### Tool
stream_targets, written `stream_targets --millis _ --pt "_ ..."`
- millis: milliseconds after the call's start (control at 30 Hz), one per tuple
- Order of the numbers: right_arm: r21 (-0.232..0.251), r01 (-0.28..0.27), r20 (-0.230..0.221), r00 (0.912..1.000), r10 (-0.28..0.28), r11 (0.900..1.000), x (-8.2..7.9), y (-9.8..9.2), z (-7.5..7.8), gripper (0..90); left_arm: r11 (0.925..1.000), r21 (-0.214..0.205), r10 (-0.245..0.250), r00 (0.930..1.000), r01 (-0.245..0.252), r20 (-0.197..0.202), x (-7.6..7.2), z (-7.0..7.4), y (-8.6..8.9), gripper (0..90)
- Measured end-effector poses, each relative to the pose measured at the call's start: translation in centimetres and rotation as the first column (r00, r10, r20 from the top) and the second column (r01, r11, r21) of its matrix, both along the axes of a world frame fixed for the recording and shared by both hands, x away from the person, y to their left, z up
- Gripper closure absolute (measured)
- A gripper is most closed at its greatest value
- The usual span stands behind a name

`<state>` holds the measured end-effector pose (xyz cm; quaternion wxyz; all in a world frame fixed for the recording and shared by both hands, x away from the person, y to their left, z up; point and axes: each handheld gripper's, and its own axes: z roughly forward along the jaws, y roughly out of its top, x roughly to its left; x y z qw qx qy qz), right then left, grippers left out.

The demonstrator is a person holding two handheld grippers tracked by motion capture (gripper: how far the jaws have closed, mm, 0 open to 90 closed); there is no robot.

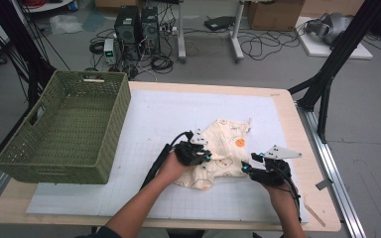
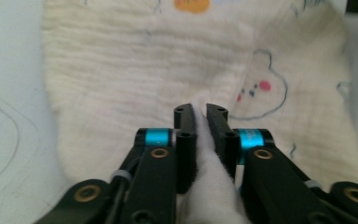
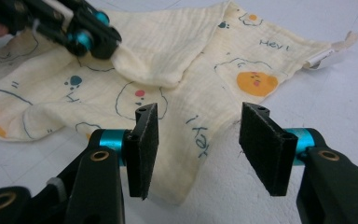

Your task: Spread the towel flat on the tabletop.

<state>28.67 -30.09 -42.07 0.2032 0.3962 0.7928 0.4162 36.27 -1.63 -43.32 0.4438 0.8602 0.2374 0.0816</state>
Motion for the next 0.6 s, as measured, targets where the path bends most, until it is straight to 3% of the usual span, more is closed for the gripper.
stream_targets --millis 33,67,100,167,200,300,433,467,500,533,600 --pt "-0.001 0.0 -0.004 1.0 0.0 1.0 0.0 0.0 0.0 47.1 0.9991 -0.042 0.009 0.9997 -0.009 -0.021 0.2 0.3 0.5 85.0" --pt "-0.003 0.0 -0.006 1.0 0.0 1.0 0.0 0.0 -0.1 47.1 0.9925 -0.116 0.031 0.998 -0.037 -0.055 0.6 0.6 1.2 85.2" --pt "-0.004 0.0 -0.008 1.0 0.0 1.0 0.0 0.1 -0.1 47.1 0.9868 -0.15 0.051 0.9963 -0.061 -0.069 0.8 0.9 1.8 85.3" --pt "-0.002 0.002 -0.01 0.9999 -0.002 1.0 0.0 0.1 -0.1 47.2 0.9621 -0.228 0.135 0.9878 -0.15 -0.078 1.4 1.5 3.4 85.3" --pt "-0.002 0.003 -0.005 1.0 -0.003 1.0 0.0 0.1 -0.1 47.2 0.9501 -0.244 0.183 0.9806 -0.195 -0.069 1.6 1.8 4.2 85.4" --pt "0.002 0.008 -0.005 1.0 -0.008 1.0 -0.1 0.1 -0.1 47.1 0.9261 -0.223 0.304 0.9519 -0.304 -0.037 2.2 2.0 6.7 85.4" --pt "0.003 0.017 -0.007 0.9998 -0.017 0.9998 0.0 0.1 -0.3 47.2 0.8954 -0.203 0.403 0.9152 -0.396 -0.009 2.4 1.8 9.1 85.3" --pt "0.004 0.017 -0.007 0.9998 -0.017 0.9998 0.0 0.1 -0.3 47.2 0.8852 -0.19 0.431 0.9023 -0.425 -0.009 2.4 1.7 9.6 85.3" --pt "0.006 0.02 -0.013 0.9997 -0.02 0.9998 0.0 0.2 -0.3 47.3 0.8643 -0.179 0.475 0.8798 -0.47 -0.019 2.5 1.5 10.0 85.3" --pt "0.006 0.024 -0.013 0.9996 -0.024 0.9997 0.0 0.2 -0.3 47.4 0.8393 -0.152 0.523 0.8517 -0.522 -0.039 2.6 1.2 10.7 85.2" --pt "0.008 0.031 -0.013 0.9994 -0.031 0.9995 0.0 0.3 -0.3 47.5 0.8124 -0.106 0.57 0.8193 -0.573 -0.066 3.0 0.7 11.4 82.4"
